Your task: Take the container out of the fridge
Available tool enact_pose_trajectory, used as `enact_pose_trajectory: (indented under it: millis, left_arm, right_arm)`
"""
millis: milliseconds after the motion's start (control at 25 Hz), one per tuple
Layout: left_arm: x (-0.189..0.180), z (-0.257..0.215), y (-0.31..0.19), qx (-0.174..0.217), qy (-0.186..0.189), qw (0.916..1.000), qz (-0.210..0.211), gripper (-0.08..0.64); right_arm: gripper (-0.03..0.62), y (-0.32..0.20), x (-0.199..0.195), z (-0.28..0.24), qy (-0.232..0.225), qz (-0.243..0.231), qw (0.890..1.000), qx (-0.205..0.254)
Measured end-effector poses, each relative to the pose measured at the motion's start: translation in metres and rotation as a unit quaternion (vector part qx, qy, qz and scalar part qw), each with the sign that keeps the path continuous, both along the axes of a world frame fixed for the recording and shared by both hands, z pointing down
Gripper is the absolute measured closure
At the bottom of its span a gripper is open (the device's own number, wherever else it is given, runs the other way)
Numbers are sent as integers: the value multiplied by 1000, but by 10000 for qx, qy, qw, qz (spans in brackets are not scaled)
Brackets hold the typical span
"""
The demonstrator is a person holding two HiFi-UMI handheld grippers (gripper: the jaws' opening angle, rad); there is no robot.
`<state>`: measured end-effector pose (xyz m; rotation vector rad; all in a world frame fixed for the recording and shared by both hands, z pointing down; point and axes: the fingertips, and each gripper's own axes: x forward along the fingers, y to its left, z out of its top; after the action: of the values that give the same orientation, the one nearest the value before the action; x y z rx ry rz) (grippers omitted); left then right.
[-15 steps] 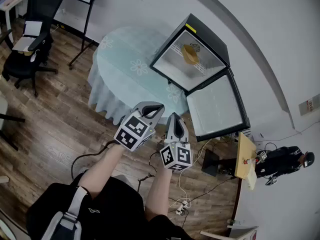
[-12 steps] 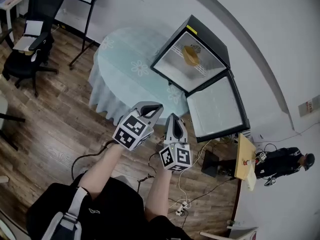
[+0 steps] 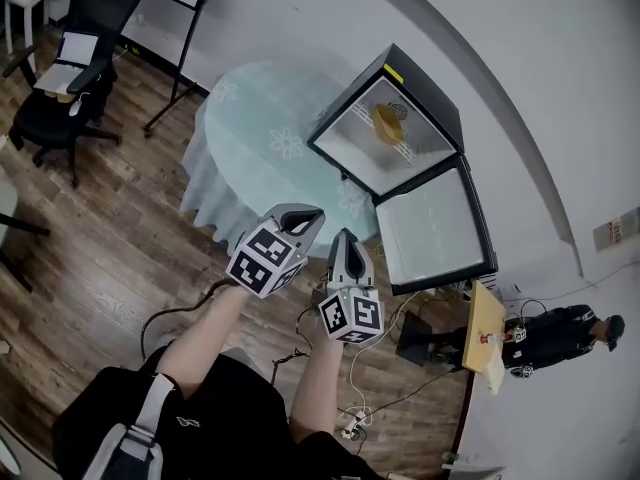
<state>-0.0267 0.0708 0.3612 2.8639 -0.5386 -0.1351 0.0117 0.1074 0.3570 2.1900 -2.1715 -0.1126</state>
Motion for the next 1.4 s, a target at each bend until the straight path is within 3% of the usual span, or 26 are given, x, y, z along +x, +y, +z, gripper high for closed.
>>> enact_pose_trajectory:
  millis: [480,920,1400]
  left_arm:
    - [-6,8,-8,-125,-63,9999,94,560]
    - [35,20,-22,-295,-90,9990,331,560]
    - [67,39,-89,-619,-124,9980,-28,560]
  right_arm:
    - [586,-7,-3,9,10,119,9999,-121]
    - [586,-28,36,20,-18,335,9990,-284]
    - [586,-88,80,37,-22,177,9981,-591]
